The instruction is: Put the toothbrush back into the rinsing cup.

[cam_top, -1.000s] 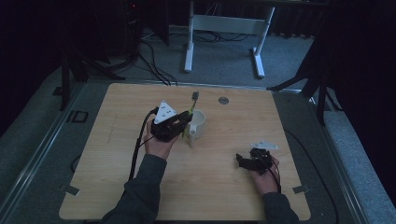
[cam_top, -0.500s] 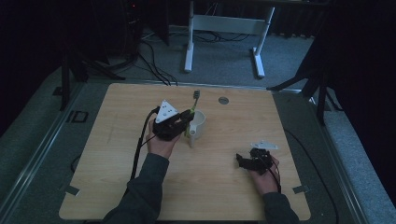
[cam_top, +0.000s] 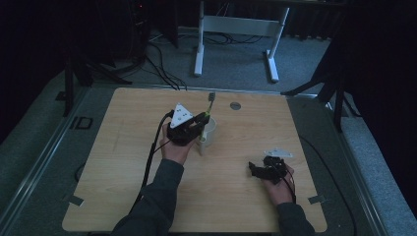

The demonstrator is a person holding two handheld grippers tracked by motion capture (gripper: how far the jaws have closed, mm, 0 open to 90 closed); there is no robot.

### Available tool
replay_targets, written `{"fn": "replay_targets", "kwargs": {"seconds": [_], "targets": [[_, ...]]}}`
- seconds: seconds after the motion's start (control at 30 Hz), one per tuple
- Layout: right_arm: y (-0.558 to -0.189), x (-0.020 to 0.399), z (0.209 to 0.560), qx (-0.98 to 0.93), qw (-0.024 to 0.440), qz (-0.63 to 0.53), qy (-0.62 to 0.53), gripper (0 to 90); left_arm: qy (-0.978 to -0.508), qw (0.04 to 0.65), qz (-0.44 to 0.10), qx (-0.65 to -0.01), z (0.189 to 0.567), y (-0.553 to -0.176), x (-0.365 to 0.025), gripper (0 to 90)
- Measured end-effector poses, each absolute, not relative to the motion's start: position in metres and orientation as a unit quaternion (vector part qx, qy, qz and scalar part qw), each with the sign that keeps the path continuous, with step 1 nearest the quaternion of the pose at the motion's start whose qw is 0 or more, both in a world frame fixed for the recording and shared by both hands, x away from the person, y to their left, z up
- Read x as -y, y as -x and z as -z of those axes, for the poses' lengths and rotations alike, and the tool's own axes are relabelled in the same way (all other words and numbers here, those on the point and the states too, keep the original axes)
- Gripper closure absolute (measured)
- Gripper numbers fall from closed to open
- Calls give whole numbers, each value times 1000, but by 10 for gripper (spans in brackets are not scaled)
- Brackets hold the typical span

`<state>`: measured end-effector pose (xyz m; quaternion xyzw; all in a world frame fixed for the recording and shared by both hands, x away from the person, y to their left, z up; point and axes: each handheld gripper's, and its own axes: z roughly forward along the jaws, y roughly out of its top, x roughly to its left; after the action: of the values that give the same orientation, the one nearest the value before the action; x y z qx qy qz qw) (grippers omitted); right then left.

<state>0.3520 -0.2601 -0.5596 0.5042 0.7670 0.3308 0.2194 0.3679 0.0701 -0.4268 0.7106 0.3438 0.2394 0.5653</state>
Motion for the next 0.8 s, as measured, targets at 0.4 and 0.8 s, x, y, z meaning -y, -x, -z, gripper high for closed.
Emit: {"fn": "replay_targets", "kwargs": {"seconds": [0.4,0.8], "targets": [[-352,260,560,-767,218,-331,-504,204,-717,554,-246,-345,442,-378,-63,785],[-352,260,560,-768,218,-331,-503,204,-748,515,-237,-345,462,-365,-64,581]]}}
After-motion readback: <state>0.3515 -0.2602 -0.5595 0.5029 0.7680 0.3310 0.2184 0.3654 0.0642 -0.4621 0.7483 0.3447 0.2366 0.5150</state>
